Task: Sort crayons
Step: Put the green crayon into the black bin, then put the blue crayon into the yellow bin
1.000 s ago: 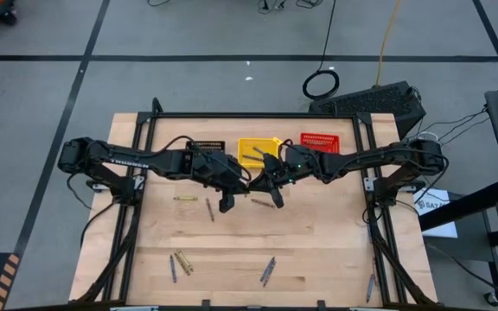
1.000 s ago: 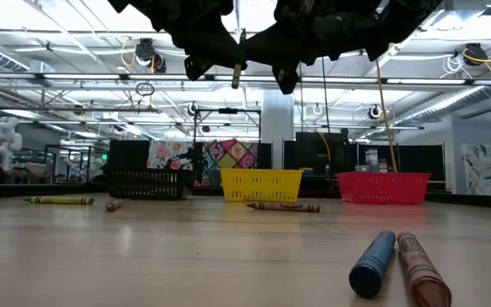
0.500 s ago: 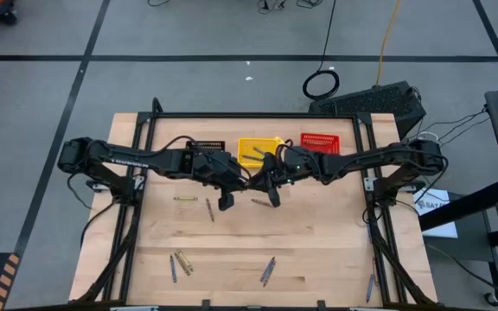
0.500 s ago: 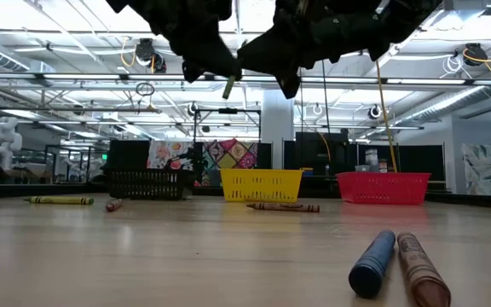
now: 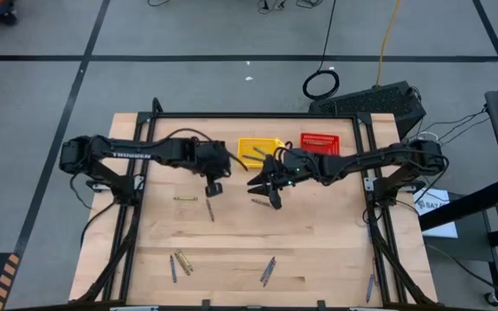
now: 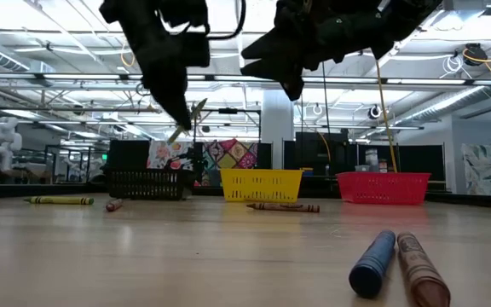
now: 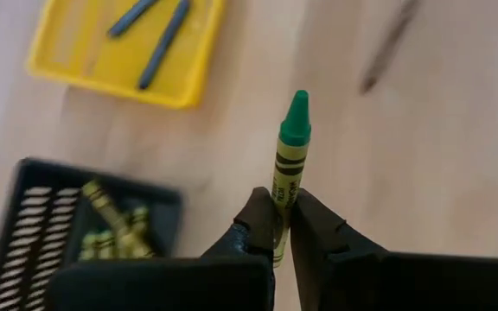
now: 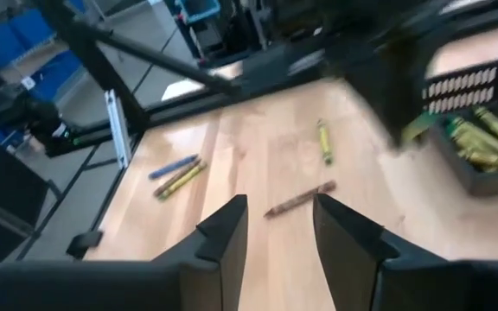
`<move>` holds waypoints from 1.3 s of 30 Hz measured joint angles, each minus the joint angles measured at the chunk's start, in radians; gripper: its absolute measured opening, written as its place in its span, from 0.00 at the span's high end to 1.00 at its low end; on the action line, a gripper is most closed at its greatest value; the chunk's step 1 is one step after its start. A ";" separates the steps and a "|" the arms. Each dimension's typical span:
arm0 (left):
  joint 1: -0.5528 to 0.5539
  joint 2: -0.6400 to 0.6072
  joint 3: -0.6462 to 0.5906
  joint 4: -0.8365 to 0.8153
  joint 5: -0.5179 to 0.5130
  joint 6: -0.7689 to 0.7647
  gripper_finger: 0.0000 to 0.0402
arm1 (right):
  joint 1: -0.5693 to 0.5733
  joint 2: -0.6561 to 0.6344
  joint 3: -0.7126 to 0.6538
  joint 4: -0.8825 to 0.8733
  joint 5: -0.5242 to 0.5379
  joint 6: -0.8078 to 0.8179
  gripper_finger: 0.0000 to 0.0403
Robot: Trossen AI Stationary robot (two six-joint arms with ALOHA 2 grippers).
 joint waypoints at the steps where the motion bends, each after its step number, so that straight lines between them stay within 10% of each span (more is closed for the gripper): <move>1: 0.021 0.000 0.000 -0.012 0.000 0.013 0.97 | 0.006 0.000 0.000 -0.009 0.000 0.002 0.70; 19: 0.326 0.000 0.000 -0.132 -0.003 0.283 0.95 | 0.077 0.001 0.000 -0.048 0.001 -0.066 0.70; 39: 0.352 0.000 0.000 -0.221 -0.004 0.276 0.83 | 0.082 0.002 0.000 -0.126 0.002 -0.005 0.70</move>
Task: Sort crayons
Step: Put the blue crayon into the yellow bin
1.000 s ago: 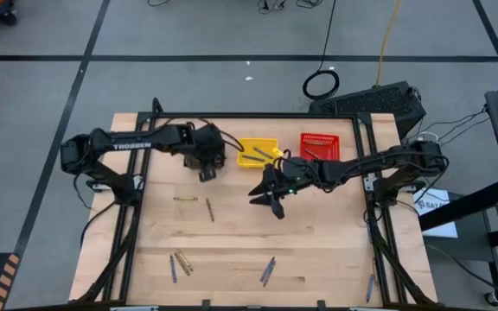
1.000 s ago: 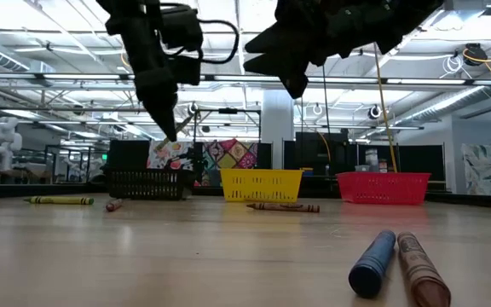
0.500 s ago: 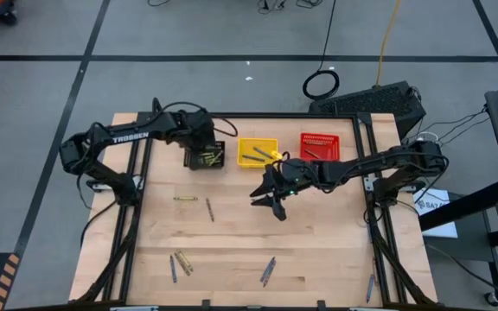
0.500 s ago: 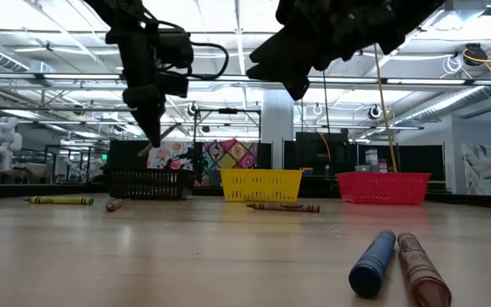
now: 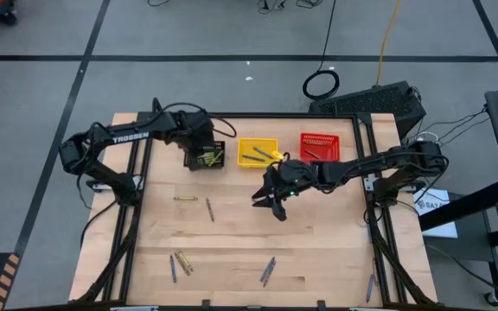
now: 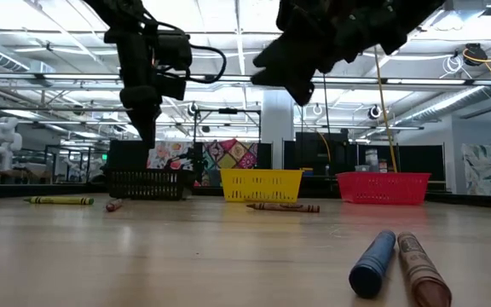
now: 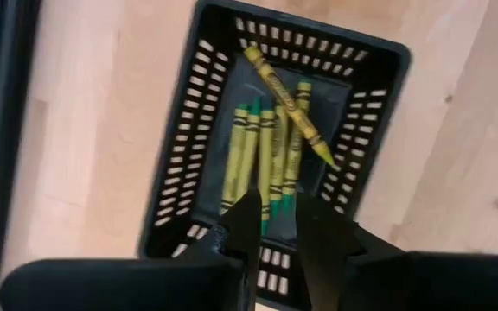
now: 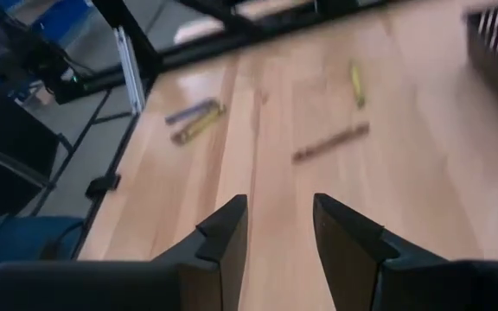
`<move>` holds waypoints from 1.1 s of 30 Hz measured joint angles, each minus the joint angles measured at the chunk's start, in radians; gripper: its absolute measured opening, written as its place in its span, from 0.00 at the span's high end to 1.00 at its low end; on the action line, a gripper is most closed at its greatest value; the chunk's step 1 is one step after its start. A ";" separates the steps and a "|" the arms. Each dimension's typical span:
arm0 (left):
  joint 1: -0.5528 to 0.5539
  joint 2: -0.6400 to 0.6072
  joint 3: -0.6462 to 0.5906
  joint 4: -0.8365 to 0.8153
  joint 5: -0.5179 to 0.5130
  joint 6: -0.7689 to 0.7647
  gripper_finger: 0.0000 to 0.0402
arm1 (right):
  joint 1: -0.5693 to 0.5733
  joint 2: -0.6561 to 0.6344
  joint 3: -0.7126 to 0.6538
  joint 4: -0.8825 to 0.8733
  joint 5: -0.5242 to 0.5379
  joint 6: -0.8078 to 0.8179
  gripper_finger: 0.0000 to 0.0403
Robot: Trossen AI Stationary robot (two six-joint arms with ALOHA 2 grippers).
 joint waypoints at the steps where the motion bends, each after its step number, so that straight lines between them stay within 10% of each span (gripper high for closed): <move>1: -0.005 0.000 0.000 -0.005 0.010 -0.004 0.83 | 0.005 0.000 0.000 -0.024 -0.001 0.015 0.70; 11: -0.136 0.000 0.000 -0.098 0.010 -0.040 0.82 | 0.063 0.000 -0.001 -0.300 0.001 0.060 0.70; 33: -0.382 -0.001 0.000 -0.195 -0.005 -0.199 0.82 | 0.001 0.127 -0.001 -0.238 0.158 -0.083 0.70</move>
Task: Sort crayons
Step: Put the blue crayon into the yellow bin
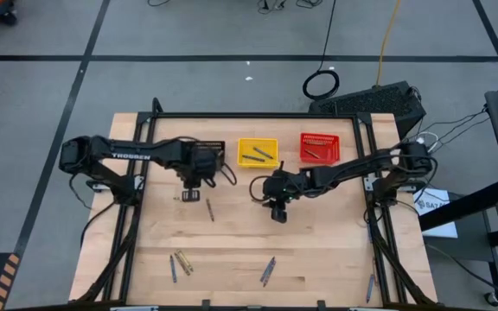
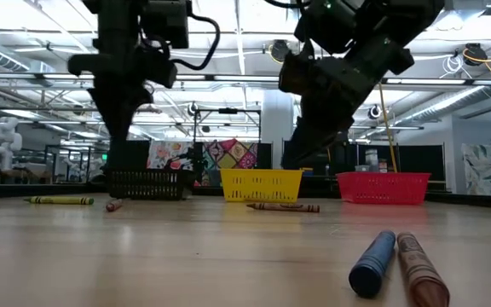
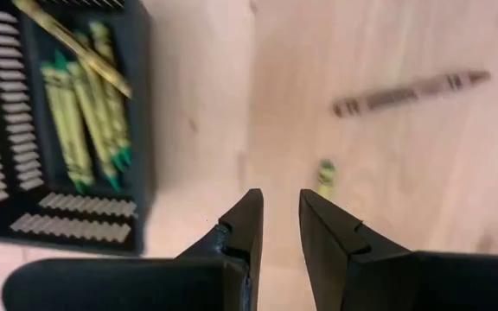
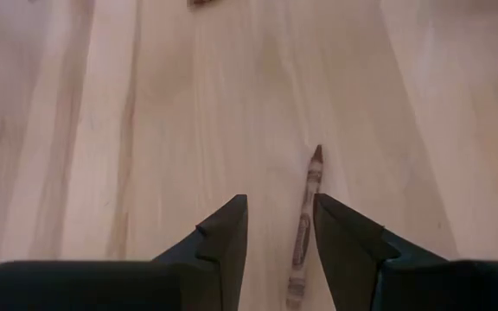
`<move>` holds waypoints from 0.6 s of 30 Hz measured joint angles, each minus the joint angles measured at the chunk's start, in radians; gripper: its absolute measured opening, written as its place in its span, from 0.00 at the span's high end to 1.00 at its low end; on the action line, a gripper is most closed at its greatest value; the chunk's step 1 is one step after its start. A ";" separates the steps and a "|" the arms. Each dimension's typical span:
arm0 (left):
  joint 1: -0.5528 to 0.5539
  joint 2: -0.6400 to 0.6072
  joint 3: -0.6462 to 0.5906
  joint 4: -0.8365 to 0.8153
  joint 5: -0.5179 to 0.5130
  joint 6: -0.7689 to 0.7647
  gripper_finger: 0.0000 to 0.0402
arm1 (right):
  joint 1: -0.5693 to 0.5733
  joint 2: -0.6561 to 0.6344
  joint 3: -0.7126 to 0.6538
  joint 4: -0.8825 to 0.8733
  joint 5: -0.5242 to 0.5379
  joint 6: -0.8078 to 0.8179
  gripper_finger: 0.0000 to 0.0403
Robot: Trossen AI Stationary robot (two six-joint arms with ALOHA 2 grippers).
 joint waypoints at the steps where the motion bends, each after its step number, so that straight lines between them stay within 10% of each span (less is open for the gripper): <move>1: -0.015 0.000 0.000 -0.012 0.000 -0.016 0.82 | 0.002 0.004 0.000 0.016 -0.002 0.003 0.70; 18: -0.408 0.000 0.000 -0.039 0.000 -0.384 0.82 | 0.125 0.004 0.000 0.206 -0.106 0.011 0.70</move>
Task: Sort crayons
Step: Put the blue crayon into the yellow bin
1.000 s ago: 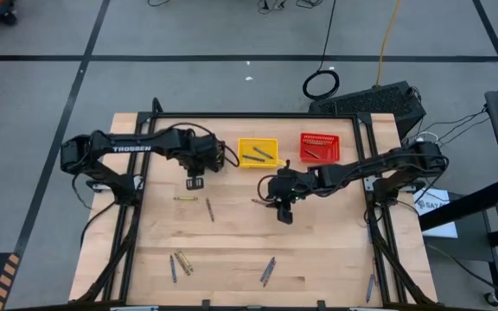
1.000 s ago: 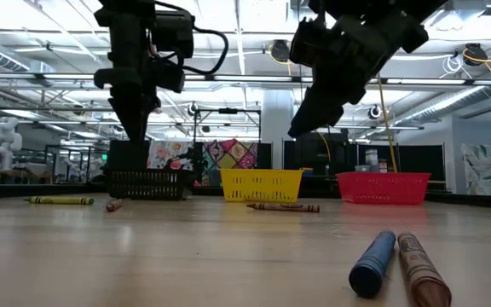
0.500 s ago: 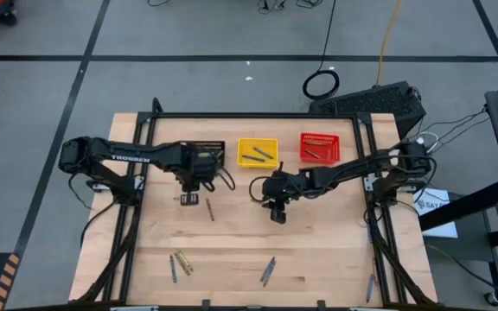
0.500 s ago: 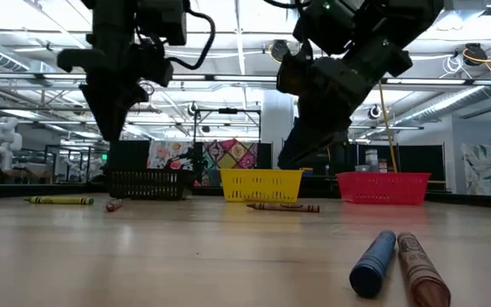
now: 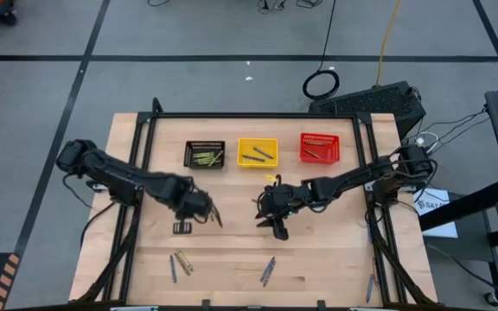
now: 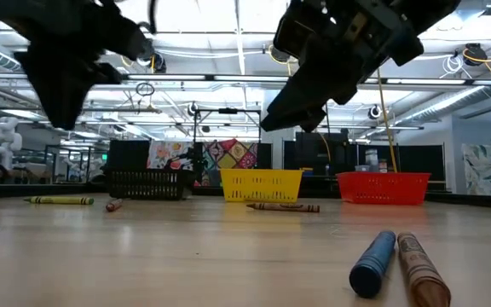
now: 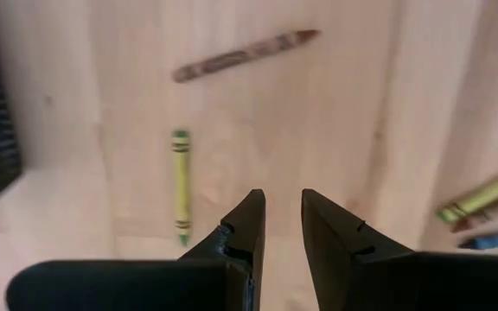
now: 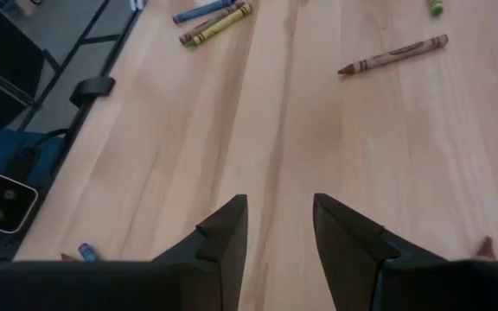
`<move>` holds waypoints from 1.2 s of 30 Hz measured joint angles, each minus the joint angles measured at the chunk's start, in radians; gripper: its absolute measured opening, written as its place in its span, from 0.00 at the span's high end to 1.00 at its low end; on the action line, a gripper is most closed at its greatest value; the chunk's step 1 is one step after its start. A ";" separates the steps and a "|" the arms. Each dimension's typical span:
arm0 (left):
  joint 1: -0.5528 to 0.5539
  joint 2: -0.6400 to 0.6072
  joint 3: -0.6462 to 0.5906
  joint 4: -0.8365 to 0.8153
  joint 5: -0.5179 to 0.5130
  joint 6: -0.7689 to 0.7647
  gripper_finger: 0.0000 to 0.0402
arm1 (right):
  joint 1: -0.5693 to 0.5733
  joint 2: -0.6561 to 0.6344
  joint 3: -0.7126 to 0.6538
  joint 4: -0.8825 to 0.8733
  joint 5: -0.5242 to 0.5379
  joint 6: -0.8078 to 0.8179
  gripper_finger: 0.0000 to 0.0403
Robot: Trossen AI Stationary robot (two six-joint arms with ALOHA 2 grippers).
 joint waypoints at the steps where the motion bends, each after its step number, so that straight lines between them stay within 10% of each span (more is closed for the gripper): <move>1: -0.025 0.000 0.000 0.001 0.000 -0.023 0.82 | 0.000 0.000 0.000 0.002 0.000 0.000 0.70; 21: -0.359 0.000 0.000 0.165 0.064 -0.340 0.82 | 0.000 0.000 0.000 -0.015 0.000 0.042 0.70; 36: -0.467 0.001 -0.053 0.170 0.083 -1.133 0.82 | 0.000 0.000 0.000 -0.025 0.000 0.013 0.70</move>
